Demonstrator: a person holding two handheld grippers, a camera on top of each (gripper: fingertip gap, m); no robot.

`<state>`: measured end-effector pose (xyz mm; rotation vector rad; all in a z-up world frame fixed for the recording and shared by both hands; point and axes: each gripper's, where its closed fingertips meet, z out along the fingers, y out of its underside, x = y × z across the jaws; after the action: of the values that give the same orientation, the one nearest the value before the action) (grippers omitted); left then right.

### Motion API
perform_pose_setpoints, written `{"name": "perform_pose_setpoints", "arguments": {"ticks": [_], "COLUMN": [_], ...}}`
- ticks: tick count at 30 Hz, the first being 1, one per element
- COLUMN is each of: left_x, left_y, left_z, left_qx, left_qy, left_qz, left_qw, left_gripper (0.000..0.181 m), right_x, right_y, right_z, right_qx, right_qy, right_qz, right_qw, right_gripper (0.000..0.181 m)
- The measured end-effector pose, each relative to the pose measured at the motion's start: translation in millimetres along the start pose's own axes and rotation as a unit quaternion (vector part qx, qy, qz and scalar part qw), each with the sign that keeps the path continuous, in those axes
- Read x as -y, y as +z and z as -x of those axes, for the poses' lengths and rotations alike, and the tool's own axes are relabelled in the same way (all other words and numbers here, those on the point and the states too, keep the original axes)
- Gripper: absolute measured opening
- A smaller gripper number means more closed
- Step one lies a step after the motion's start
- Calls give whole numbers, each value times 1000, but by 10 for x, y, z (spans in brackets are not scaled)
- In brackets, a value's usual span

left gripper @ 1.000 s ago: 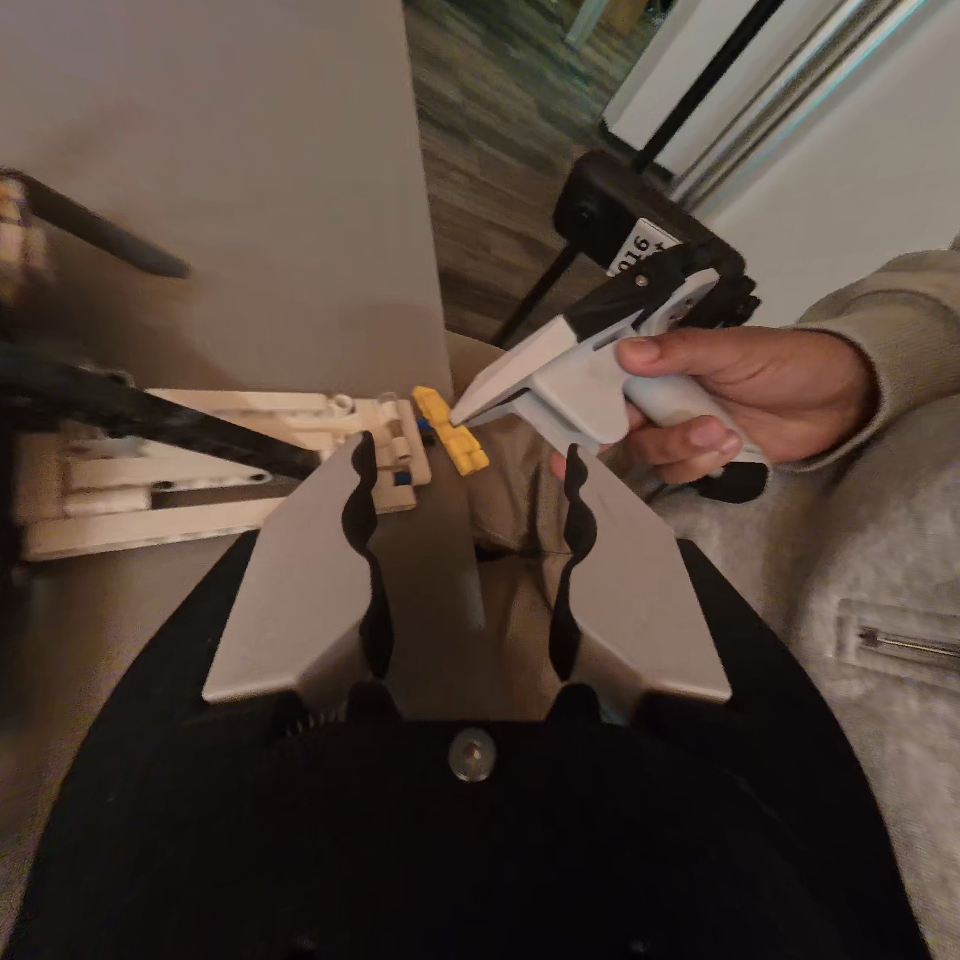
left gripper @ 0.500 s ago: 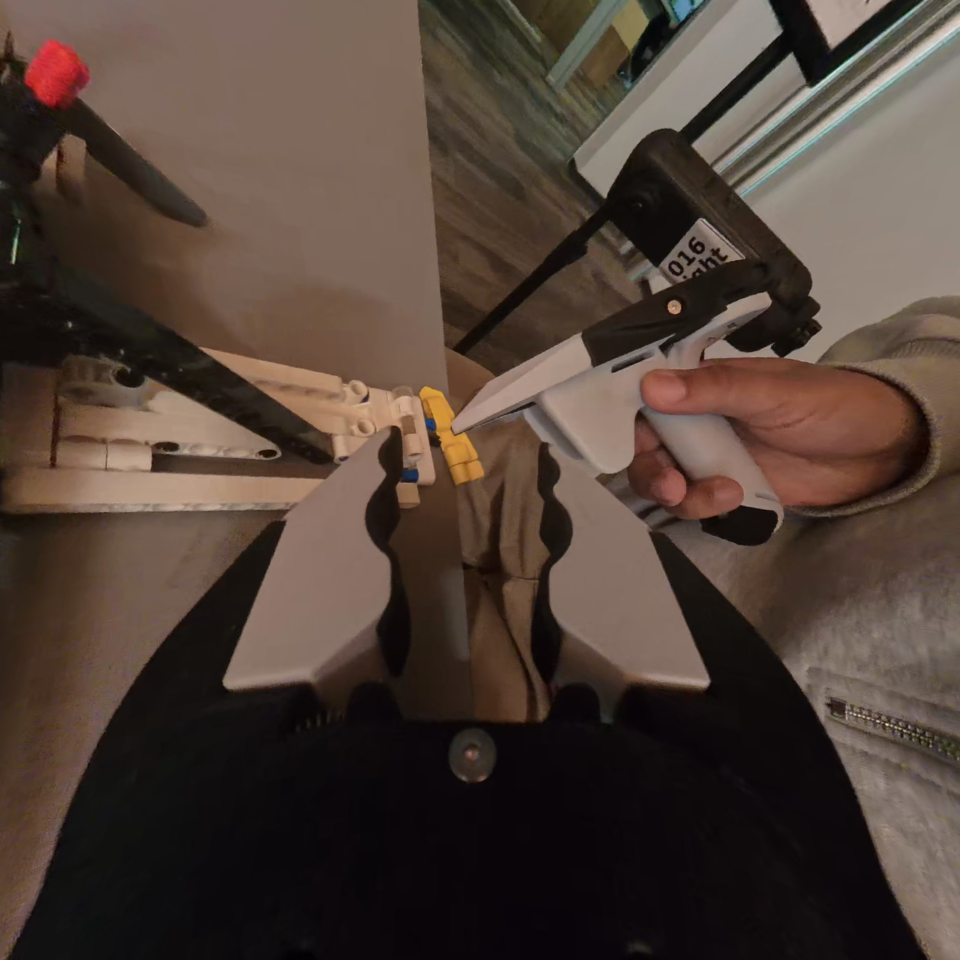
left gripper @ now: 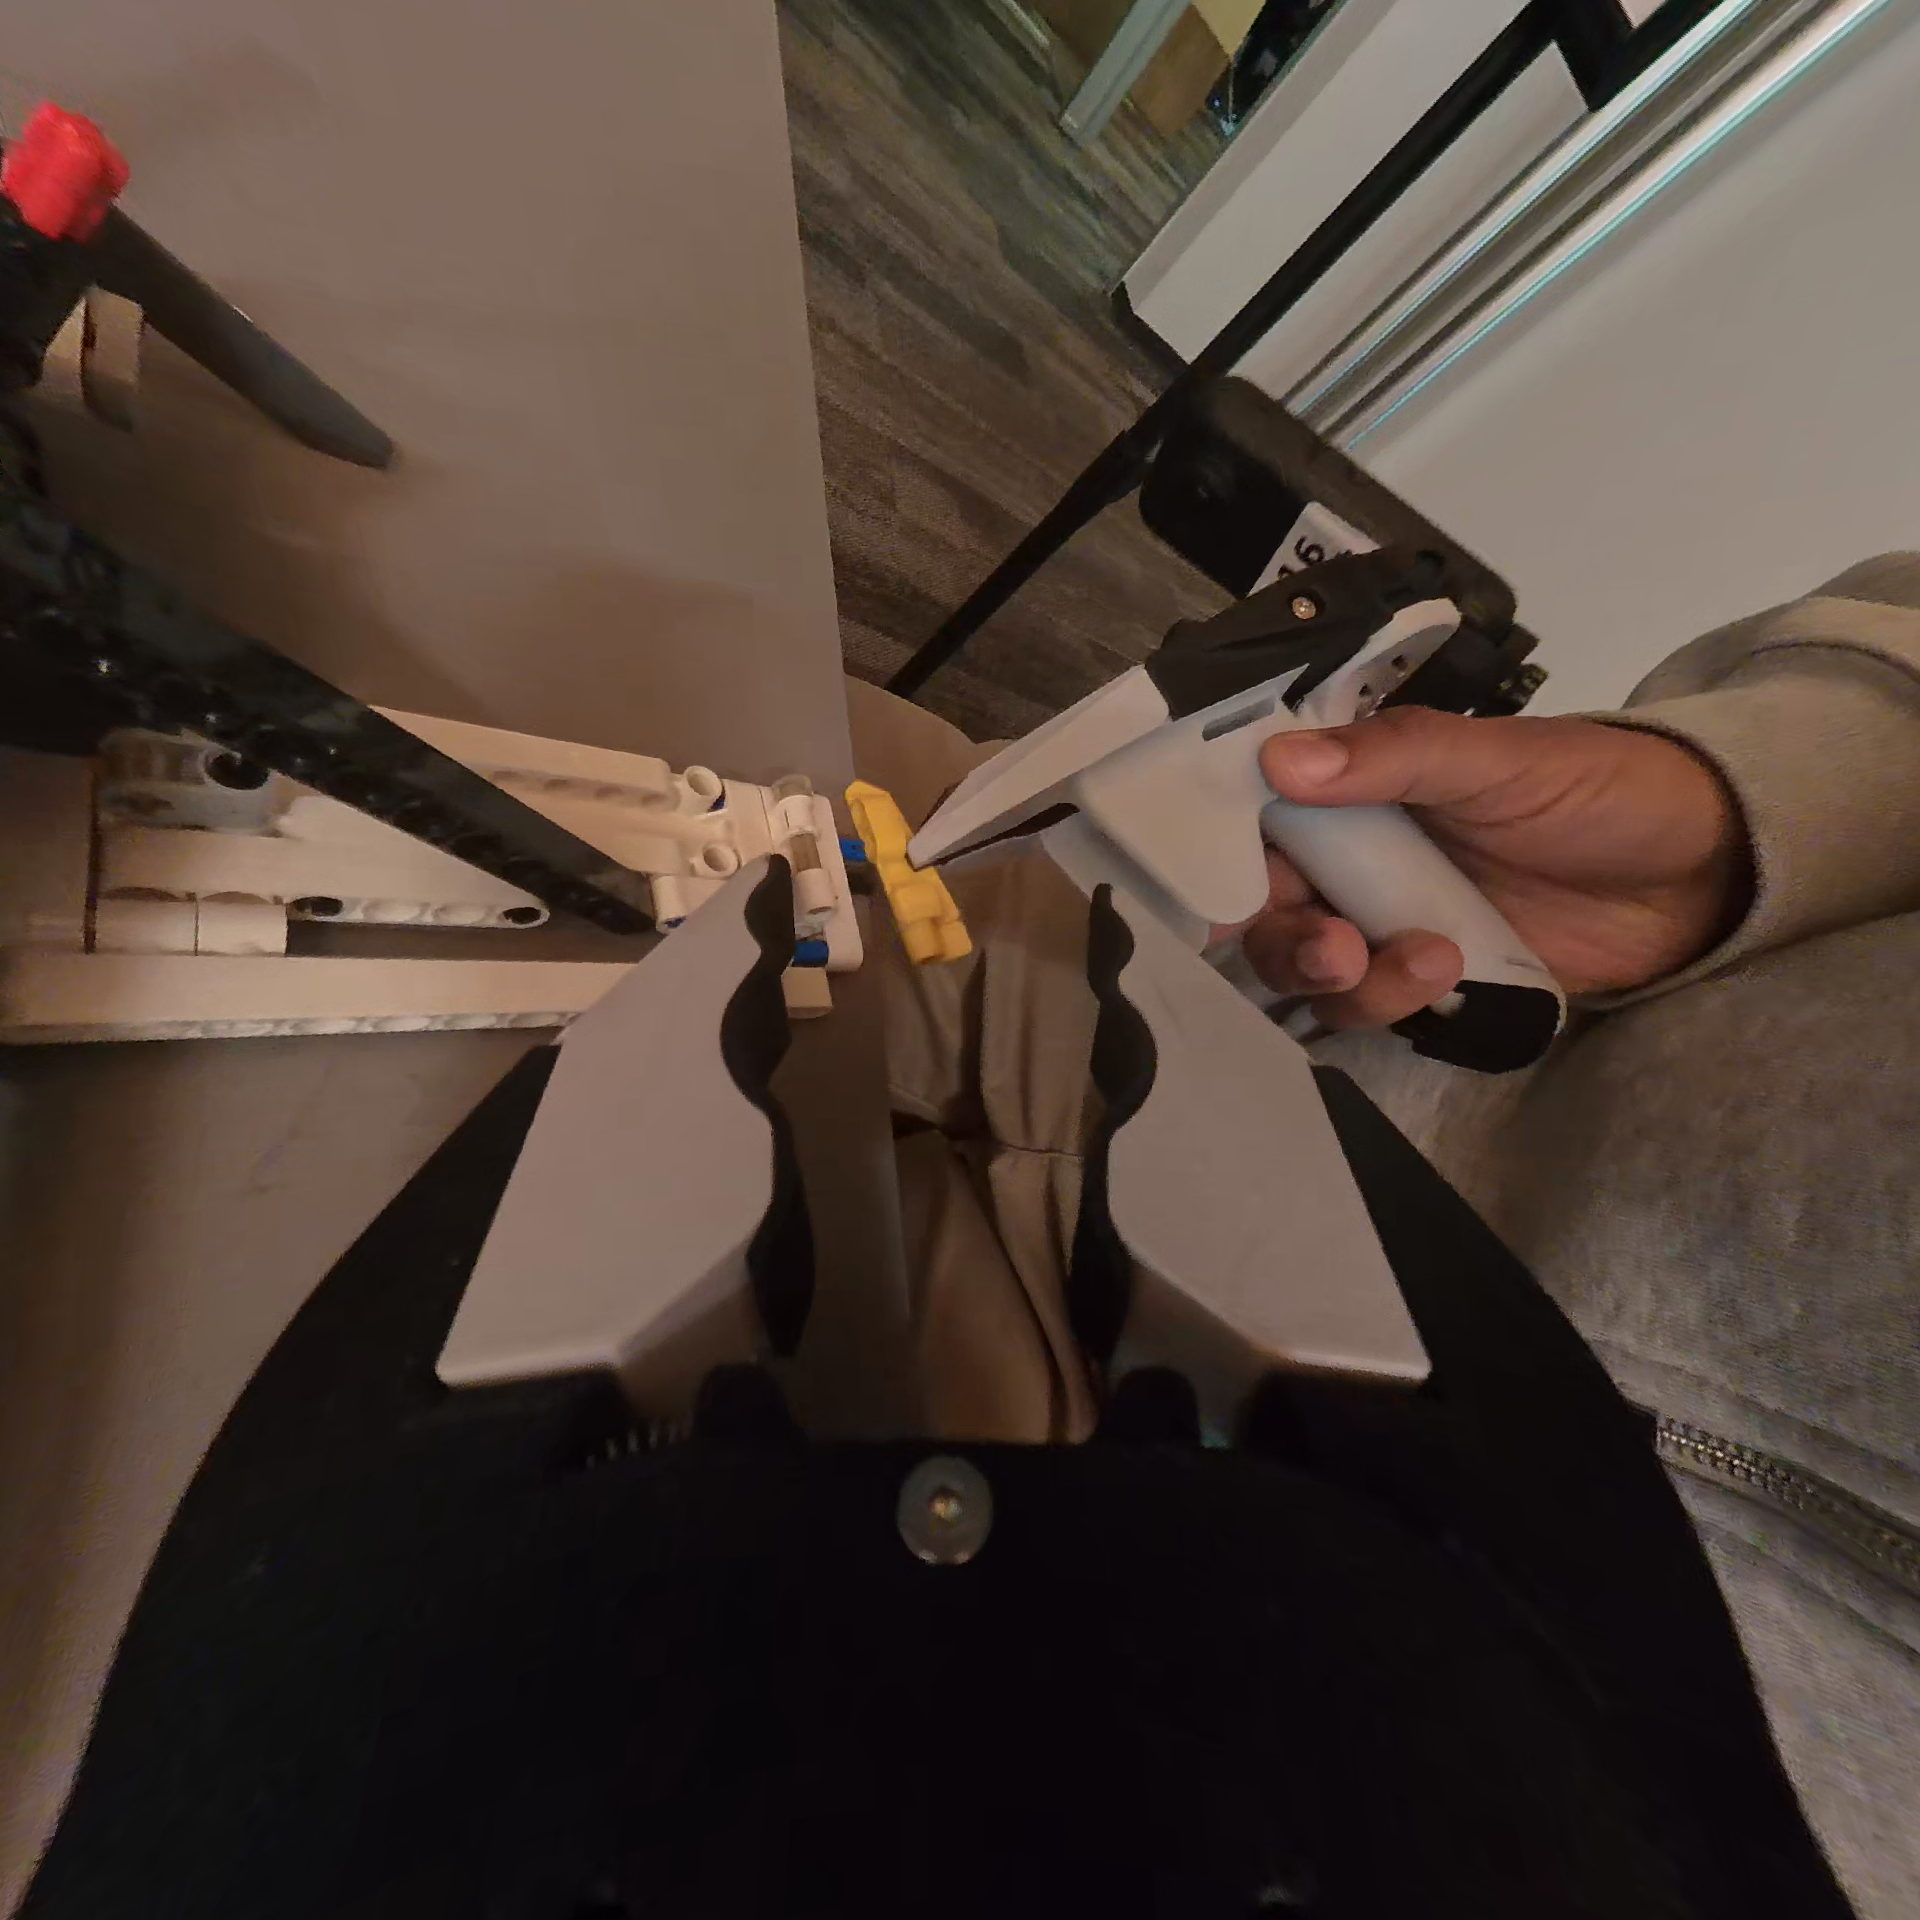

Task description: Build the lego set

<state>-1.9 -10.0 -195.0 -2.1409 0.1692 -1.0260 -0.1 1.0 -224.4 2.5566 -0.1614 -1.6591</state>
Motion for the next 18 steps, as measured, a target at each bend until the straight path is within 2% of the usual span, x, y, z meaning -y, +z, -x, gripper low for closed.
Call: {"name": "perform_pose_setpoints", "arguments": {"ticks": [4, 7, 18], "left_x": [2, 10, 13], "left_y": [0, -4, -4], "left_z": [-6, -4, -17], "left_qx": [-5, -9, -14], "left_qy": [-4, -10, -9], "left_qz": [0, -2, -2], "left_qw": [1000, 1000, 1000], "left_gripper": [56, 56, 57], "right_x": [-22, -44, -70], "right_y": [0, 22, 36], "right_z": [7, 23, -25], "right_qx": [29, 24, 5], "right_qy": [-5, -35, -42], "right_qz": [6, 12, 18], "right_qw": [1000, 999, 999], "right_gripper": [0, 0, 0]}}
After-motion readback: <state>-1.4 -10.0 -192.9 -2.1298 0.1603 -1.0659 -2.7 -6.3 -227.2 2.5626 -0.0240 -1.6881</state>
